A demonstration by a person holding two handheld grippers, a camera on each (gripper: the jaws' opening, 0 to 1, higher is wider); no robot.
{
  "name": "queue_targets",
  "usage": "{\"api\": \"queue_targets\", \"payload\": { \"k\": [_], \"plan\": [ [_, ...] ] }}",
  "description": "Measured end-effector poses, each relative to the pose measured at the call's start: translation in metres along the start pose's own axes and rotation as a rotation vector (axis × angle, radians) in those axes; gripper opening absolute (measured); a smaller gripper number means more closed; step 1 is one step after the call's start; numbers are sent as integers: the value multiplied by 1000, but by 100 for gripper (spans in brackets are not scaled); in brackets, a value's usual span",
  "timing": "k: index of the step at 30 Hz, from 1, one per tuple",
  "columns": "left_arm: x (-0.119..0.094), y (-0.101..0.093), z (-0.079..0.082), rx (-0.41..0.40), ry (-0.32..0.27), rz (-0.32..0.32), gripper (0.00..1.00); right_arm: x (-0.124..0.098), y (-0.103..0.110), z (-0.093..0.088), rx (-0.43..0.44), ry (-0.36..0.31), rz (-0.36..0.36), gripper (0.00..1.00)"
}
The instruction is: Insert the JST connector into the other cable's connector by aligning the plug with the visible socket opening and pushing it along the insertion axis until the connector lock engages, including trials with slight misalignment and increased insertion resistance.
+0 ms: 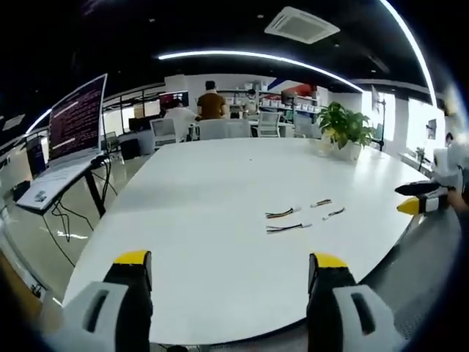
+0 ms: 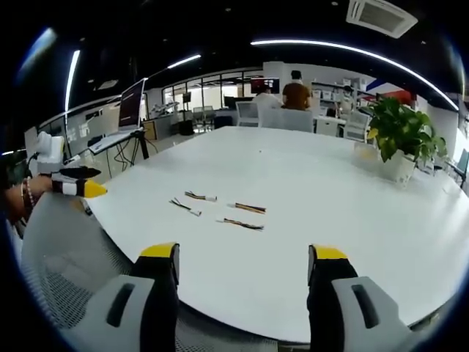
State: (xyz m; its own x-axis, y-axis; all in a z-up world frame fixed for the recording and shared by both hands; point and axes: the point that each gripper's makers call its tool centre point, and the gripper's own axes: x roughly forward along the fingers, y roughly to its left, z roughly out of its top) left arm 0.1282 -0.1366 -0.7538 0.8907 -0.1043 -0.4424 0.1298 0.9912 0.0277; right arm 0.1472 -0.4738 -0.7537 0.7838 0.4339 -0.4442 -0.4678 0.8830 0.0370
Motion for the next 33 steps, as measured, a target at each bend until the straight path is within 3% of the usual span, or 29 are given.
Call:
{"api": "queue_targets", "payload": {
  "k": [2, 7, 8, 10, 12, 13, 18, 21, 23, 31, 33],
  "plan": [
    [0, 0, -6, -33, 40, -26, 81, -2, -2, 4, -7, -21, -14, 70],
    [-3, -4, 5, -63, -7, -72, 85, -3, -4, 8, 6, -37, -15, 71],
    [-3, -4, 3, -56, 7, -73, 87, -2, -4, 8, 7, -33, -14, 71],
    [-7, 0, -9, -67, 111, -57, 94, -2, -7, 6, -7, -15, -18, 71],
    [-7, 4, 0, -89, 69, -51, 98, -3, -14, 11, -18, -40, -40, 75],
    [-6, 4, 10, -108, 21, -66, 98, -4, -18, 15, -12, -58, -50, 77],
    [-4, 3, 36, -129, -53, -113, 99, -3, -28, 29, 6, -76, -52, 81],
    [3, 1, 46, -93, -59, -140, 99, -4, -27, 44, 6, -113, -25, 81],
    [10, -2, 46, -101, -24, -161, 99, -4, -28, 50, -13, -110, -23, 80],
    [31, -14, 70, -55, -65, -207, 99, 3, -35, 71, -29, -132, -14, 80],
    [37, -15, 75, -42, -69, -209, 99, 6, -31, 79, -57, -145, 25, 77]
  ]
}}
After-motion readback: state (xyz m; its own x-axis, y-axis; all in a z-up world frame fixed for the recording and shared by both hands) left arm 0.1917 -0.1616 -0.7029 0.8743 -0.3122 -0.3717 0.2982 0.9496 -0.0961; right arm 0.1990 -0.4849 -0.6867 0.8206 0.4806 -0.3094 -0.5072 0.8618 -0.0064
